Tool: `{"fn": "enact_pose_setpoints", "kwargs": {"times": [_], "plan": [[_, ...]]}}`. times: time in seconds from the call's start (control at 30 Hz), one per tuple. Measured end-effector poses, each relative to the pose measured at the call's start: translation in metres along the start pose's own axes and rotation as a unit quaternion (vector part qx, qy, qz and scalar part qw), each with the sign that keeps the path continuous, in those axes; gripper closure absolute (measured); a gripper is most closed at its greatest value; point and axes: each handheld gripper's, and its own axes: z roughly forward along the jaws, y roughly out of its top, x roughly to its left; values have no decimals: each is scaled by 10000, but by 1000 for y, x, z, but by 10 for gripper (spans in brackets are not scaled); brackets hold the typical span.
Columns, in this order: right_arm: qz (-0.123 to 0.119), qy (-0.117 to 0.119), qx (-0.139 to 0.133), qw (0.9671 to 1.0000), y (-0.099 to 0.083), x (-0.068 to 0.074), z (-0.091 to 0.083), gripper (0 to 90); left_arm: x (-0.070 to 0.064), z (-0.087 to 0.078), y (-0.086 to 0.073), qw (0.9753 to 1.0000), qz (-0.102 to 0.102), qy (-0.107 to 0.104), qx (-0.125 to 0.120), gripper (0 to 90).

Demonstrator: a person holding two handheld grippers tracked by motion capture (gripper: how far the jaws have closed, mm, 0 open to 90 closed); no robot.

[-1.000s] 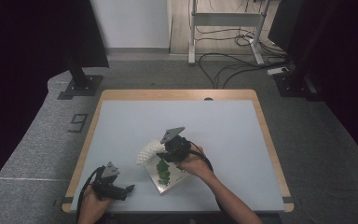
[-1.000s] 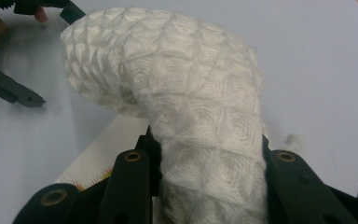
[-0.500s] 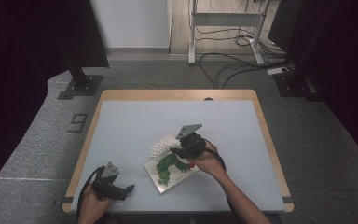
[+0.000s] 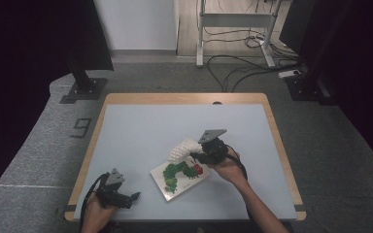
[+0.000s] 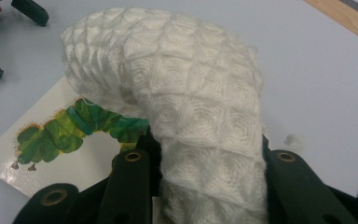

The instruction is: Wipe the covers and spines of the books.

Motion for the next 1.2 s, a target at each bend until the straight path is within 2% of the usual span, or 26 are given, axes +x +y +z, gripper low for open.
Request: {"fn": "enact_pose_setpoints", "kwargs": {"times": [0.27, 0.67, 0.93, 1.2], "plan": [[76, -173, -39, 9998, -11, -10, -17, 639, 0, 0, 0, 10000, -5, 2, -4, 0], [323, -478, -41, 9983, -34, -28, -42, 639, 0, 0, 0, 10000, -2, 2, -2, 0], [542, -738, -77, 9958, -52, -43, -65, 637, 0, 0, 0, 10000, -5, 3, -3, 0], [850, -1046, -99, 9908, -77, -59, -90, 638, 0, 0, 0, 10000, -2, 1, -2, 0]]}}
